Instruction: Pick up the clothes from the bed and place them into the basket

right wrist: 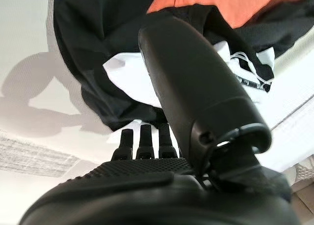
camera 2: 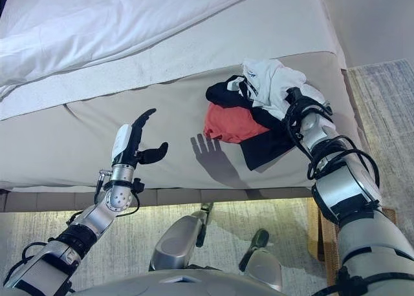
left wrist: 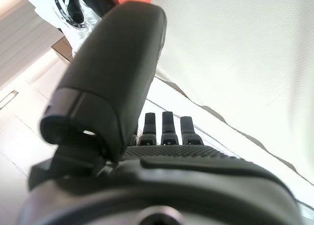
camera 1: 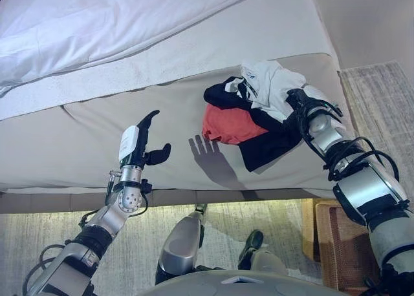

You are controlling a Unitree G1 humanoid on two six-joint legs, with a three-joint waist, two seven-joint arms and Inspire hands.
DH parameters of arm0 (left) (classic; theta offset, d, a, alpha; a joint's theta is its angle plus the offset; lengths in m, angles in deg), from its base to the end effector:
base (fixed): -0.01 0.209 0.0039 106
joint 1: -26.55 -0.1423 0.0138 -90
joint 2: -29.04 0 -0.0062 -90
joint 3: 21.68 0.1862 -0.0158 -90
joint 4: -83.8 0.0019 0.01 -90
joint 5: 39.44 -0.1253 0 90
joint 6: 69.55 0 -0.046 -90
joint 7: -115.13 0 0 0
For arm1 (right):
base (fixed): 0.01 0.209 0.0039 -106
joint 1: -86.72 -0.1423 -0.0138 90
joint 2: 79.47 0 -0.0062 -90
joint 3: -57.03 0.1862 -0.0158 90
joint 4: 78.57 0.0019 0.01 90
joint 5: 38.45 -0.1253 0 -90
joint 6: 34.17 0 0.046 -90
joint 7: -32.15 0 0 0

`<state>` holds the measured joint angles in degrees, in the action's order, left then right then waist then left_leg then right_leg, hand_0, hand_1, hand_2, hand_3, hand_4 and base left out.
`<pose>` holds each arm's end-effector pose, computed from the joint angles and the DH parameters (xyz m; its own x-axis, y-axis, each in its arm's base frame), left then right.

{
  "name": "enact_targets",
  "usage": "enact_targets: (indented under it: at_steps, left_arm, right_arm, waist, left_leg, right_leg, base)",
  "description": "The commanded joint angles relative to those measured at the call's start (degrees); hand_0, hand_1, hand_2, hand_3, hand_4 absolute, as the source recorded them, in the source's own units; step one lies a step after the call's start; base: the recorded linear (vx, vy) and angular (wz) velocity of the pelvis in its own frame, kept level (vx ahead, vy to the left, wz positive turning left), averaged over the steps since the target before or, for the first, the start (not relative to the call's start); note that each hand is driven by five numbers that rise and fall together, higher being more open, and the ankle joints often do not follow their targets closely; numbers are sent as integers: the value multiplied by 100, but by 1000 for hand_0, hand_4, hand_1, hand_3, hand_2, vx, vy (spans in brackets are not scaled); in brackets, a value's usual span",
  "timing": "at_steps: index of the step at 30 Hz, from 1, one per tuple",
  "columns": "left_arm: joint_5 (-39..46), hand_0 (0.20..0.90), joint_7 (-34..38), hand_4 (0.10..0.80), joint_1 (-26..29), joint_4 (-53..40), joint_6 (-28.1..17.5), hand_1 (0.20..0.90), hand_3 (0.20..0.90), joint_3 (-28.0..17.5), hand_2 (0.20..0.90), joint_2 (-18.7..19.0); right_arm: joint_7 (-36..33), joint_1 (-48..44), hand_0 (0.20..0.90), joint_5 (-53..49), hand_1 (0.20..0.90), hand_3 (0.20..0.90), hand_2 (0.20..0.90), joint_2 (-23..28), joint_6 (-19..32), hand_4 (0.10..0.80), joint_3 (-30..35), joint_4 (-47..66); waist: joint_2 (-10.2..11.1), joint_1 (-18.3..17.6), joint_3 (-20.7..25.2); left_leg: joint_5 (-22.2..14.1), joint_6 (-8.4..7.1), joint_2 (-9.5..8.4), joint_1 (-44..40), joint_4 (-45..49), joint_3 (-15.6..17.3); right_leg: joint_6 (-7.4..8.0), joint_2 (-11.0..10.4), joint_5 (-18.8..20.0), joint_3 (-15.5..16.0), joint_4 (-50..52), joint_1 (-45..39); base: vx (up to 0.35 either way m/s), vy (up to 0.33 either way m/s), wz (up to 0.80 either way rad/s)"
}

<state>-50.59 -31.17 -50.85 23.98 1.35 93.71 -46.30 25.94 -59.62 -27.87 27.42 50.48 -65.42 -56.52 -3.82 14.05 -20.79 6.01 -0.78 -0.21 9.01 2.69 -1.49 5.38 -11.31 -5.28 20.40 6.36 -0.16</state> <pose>0.2111 0.2099 0.0098 0.9820 0.0382 0.1850 -0.1567 0.7116 0.6849 0.3330 -0.2505 0.1252 0.9461 -0.2748 -0.1715 -0.0365 0.4358 -0.8993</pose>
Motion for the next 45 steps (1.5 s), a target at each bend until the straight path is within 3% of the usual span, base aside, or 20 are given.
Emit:
enact_targets:
  at_steps: [1,12,16,17,18,28,41,45]
  left_arm:
    - [158,900,465,800,270,-430,-537,900,900,-22,900,67]
    - [214,900,534,800,299,-593,-420,900,900,-13,900,149]
    - [249,900,500,800,262,-644,-404,900,900,-59,900,192]
    - [252,900,483,800,251,-660,-404,900,900,-70,900,204]
    - [249,900,475,800,242,-671,-402,900,900,-75,900,210]
    - [213,900,399,800,209,-675,-429,900,900,-50,900,302]
    - [74,900,123,800,-100,-690,-282,900,900,-205,900,334]
    - [30,900,47,800,-224,-675,-180,900,900,-251,900,298]
  right_arm:
    - [-492,-917,900,-143,900,900,900,491,59,800,-402,77]
    - [-596,-1137,900,-86,900,900,900,513,8,800,-316,-5]
    - [-536,-1239,498,-70,498,431,498,562,-30,331,-368,-36]
    - [-548,-1237,462,-38,462,389,462,569,-28,289,-364,-36]
    - [-557,-1228,300,-47,300,200,300,569,-30,100,-368,-32]
    - [-507,-1147,300,-74,300,200,300,610,-1,100,-401,28]
    - [-444,-734,300,-38,300,200,300,896,174,100,-202,325]
    - [-509,-540,300,-537,300,200,300,980,288,100,-3,553]
  waist:
    - [-137,102,-275]
    - [-224,153,-777]
    - [-220,201,-858]
    - [-218,208,-867]
    - [-216,212,-868]
    - [-103,195,-740]
    - [273,14,162]
    - [376,-77,476]
  left_leg:
    - [-823,-35,-26,201,745,-17]
    - [-1254,99,-174,655,1734,-58]
    - [-1272,126,-186,717,1820,-106]
    - [-1276,129,-186,712,1822,-114]
    - [-1277,130,-185,708,1821,-115]
    - [-1273,136,-58,450,1722,-49]
    - [-931,27,248,-440,662,249]
    - [-826,-18,339,-676,341,319]
  right_leg:
    - [-281,-333,-31,-118,878,771]
    - [-351,-485,-400,-252,1913,1209]
    - [-362,-493,-452,-241,2076,1296]
    - [-362,-496,-456,-238,2091,1296]
    - [-361,-497,-461,-235,2096,1293]
    - [-357,-458,-444,-197,1943,1010]
    - [-268,-177,-37,-202,665,119]
    - [-222,-100,126,-258,310,-89]
  base:
    - [-91,40,2]
    - [-16,12,2]
    - [-18,-12,-1]
    - [2,-25,4]
    - [11,-40,4]
    - [10,-16,1]
    - [53,-6,-6]
    - [86,8,-7]
